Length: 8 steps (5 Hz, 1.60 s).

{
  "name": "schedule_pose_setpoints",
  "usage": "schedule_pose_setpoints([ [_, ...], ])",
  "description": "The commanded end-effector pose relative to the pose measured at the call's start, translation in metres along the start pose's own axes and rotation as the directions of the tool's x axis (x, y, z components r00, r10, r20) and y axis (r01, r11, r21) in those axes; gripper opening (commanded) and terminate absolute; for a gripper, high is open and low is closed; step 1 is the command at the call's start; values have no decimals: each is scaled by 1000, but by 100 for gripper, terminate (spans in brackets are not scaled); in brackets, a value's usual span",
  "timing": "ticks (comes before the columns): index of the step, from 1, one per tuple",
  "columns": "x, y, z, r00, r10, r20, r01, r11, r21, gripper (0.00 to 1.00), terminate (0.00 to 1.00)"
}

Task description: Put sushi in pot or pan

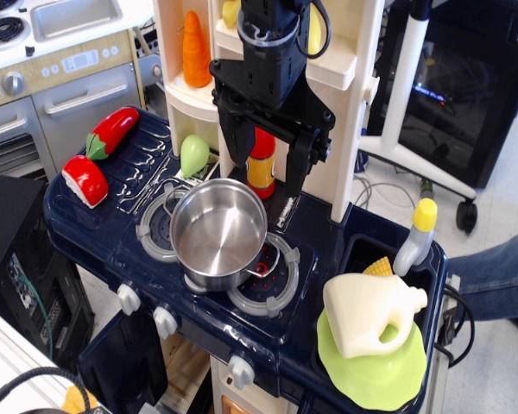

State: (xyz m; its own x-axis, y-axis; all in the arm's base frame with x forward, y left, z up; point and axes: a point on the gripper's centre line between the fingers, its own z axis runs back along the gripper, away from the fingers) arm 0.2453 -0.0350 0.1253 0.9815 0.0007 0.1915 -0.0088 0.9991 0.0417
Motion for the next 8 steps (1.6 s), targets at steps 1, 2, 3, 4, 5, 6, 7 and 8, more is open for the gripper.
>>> schedule_pose_setpoints([
  [1, 0, 0, 0, 1000, 0, 0, 0, 1000, 0, 100, 0],
  [2, -3, 8, 7, 979, 186, 83, -194, 976, 101, 100, 0],
  [3, 2, 40, 4, 984, 143, 111, -158, 976, 150, 100, 0],
  [4, 9, 86, -8, 950, 283, 132, -300, 944, 137, 100, 0],
  [5, 11, 111, -12, 866, 468, 179, -498, 842, 206, 100, 0],
  [6, 8, 136, -24, 831, 536, 151, -556, 810, 185, 100, 0],
  [7, 1, 159, -39, 795, 586, 157, -607, 773, 187, 100, 0],
  [8, 0, 175, -45, 755, 650, 81, -651, 728, 215, 100, 0],
])
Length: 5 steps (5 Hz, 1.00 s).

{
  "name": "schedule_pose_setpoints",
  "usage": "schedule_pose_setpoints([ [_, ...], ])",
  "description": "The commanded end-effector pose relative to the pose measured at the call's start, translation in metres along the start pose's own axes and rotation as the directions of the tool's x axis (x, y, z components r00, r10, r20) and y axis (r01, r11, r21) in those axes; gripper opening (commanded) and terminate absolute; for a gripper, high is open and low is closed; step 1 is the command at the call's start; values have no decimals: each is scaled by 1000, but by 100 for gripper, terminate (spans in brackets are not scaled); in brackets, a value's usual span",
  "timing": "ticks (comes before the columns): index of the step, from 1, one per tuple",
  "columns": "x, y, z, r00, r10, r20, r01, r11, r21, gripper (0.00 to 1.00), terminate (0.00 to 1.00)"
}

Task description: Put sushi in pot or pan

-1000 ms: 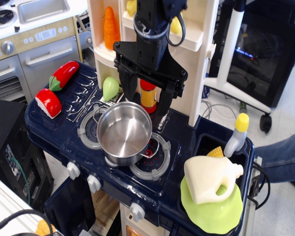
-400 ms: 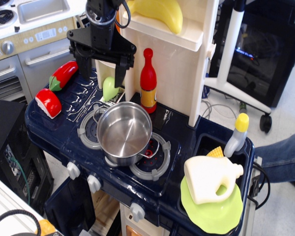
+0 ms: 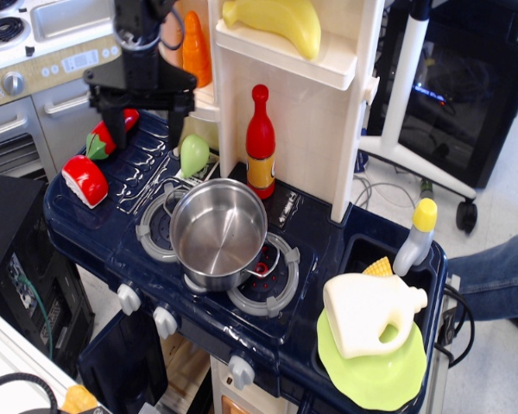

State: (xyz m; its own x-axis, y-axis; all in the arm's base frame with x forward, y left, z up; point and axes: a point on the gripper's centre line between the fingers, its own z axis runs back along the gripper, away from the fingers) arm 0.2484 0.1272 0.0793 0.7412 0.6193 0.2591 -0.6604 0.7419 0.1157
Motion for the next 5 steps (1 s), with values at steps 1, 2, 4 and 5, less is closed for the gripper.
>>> schedule_pose_setpoints([
  [1, 19, 21, 1, 999, 46, -5, -46, 999, 11, 100, 0],
  [2, 21, 29, -3, 996, 62, -67, -61, 998, 13, 100, 0],
  [4, 17, 43, -19, 986, 163, -22, -160, 982, 98, 100, 0],
  [5, 14, 48, -26, 977, 212, -1, -211, 974, 87, 100, 0],
])
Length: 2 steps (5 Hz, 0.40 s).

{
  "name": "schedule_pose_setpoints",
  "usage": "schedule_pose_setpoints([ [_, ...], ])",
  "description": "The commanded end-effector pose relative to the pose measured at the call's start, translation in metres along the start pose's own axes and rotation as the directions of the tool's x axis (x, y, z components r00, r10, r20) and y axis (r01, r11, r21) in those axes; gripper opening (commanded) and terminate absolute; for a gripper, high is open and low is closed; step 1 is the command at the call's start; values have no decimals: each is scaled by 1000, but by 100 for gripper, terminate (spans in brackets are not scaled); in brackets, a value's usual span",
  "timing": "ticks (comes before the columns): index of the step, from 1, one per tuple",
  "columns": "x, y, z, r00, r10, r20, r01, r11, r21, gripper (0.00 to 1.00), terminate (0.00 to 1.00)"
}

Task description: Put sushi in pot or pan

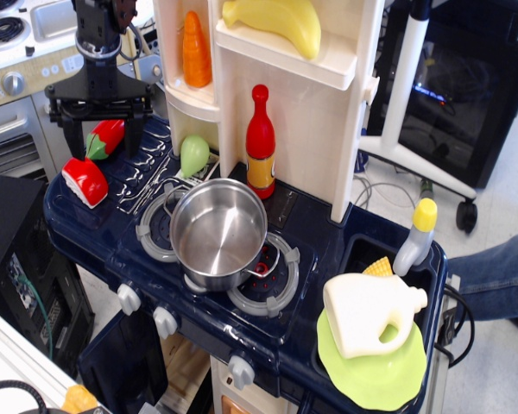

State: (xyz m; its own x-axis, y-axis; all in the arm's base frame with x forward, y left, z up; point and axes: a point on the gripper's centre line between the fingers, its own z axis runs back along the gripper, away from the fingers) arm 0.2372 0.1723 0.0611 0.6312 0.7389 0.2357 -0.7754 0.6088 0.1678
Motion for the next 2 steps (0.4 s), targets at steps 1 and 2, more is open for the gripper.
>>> schedule_pose_setpoints([
  [1, -1, 15, -9, 995, 89, 46, -88, 996, -22, 100, 0],
  [2, 3, 21, -15, 992, 118, 50, -117, 993, -21, 100, 0],
])
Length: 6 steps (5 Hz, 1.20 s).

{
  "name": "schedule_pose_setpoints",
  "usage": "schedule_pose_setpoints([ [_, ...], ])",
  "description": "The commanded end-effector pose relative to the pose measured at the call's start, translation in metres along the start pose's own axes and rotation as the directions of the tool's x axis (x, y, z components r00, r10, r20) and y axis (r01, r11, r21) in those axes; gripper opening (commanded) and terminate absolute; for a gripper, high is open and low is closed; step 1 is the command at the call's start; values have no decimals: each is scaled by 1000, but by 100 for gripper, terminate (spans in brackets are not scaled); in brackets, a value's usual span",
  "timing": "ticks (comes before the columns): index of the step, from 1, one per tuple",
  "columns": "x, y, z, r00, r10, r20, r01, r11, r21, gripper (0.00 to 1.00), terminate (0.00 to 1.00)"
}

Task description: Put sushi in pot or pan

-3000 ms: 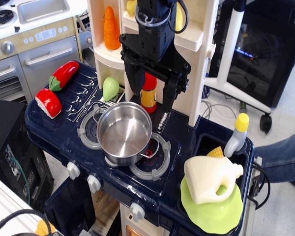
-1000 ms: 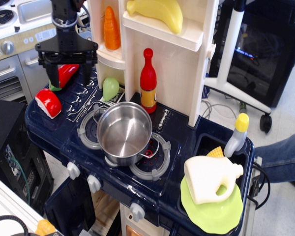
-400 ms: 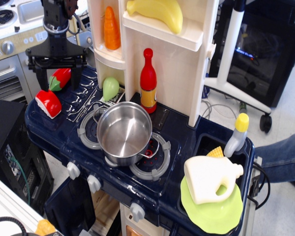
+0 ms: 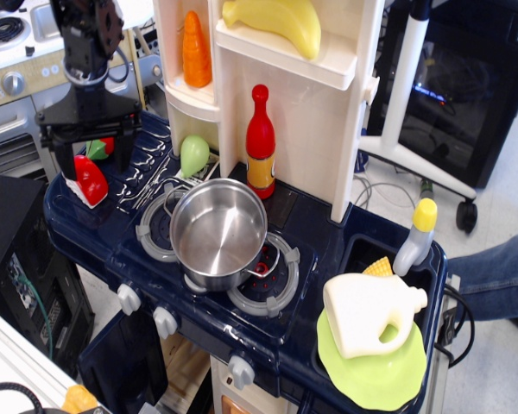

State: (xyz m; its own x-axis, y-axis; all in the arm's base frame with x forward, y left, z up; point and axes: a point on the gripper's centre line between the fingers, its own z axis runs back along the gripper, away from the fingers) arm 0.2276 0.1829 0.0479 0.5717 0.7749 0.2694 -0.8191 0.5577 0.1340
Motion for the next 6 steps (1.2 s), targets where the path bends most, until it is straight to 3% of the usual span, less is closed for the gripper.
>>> schedule_pose_setpoints([
  [1, 11, 14, -8, 998, 56, 14, -56, 998, -10, 100, 0],
  [2, 8, 14, -19, 990, 144, 1, -144, 989, -16, 100, 0],
  [3, 5, 4, -25, 983, 186, -12, -186, 983, 3, 0, 0],
  [4, -1, 4, -2, 988, 152, -16, -152, 988, -10, 0, 0],
  [5, -21, 3, 34, 990, -51, 128, 57, 997, -44, 0, 0],
  [6, -47, -10, 84, 991, -45, 129, 47, 999, -10, 0, 0],
])
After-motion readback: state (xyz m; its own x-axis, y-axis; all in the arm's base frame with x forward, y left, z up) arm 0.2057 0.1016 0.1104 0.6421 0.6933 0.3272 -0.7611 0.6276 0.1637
